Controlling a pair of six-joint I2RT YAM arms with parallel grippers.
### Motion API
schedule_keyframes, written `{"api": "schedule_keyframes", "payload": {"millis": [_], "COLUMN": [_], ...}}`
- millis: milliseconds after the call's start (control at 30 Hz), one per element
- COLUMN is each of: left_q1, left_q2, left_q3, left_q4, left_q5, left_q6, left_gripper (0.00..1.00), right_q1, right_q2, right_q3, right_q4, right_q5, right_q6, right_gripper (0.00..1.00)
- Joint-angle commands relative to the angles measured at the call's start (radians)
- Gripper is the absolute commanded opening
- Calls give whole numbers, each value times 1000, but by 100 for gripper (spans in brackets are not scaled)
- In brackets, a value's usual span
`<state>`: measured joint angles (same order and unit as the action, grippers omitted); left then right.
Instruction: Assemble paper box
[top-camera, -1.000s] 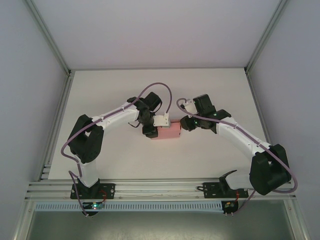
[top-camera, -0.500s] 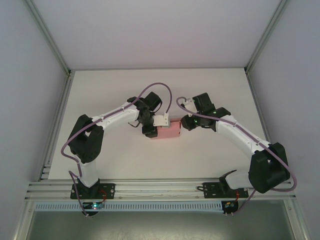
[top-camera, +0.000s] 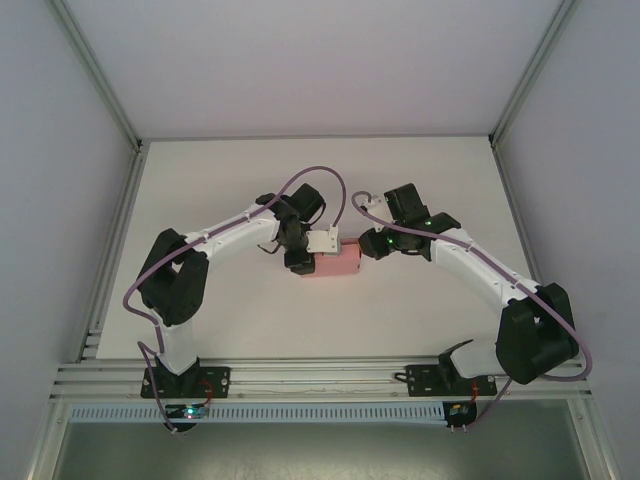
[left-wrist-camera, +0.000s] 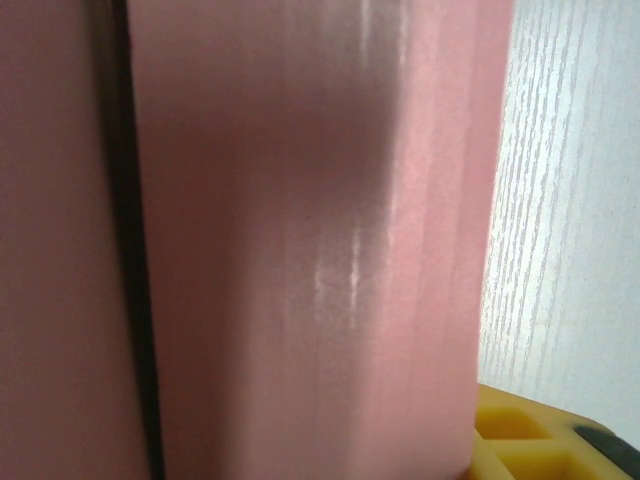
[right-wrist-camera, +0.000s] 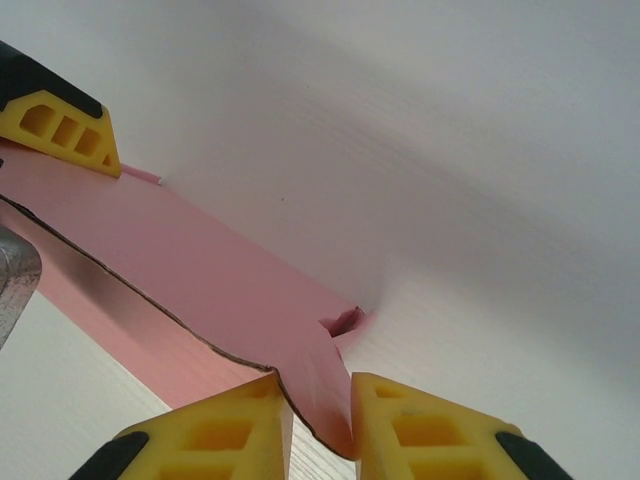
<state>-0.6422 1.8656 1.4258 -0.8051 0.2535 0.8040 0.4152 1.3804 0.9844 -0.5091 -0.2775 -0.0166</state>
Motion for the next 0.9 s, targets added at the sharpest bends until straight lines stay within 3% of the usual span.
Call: {"api": "schedule_keyframes", "payload": {"millis": [0,67,367,533,667,867], "left_q1": [-13,-18,-37,-38,-38,-38], "left_q2": [39,48,110,114,119,133], "left_q3": [6,11,59,62,64,71], "left_q4": [-66,-65,-97,-105,-111,-115], "left_q5": [-36,-57,-135,-129,-125,-118], "left_q6": [18,15,13,26,30,39], "left_gripper": [47,46,44,44,44,44], "right_q1": [3,-2,-24,-112,-149,-157], "right_q2": [12,15,47,108,141,167], "right_q3": [21,39,147,172,191,228], "right_q4": [-24,-29,-71,-45,-18,-12], "right_q5": [2,-24,-219,-480,-594,-654], "right_q6": [8,40,258,451,546,602], "right_gripper": [15,8,7,5,3,3]}}
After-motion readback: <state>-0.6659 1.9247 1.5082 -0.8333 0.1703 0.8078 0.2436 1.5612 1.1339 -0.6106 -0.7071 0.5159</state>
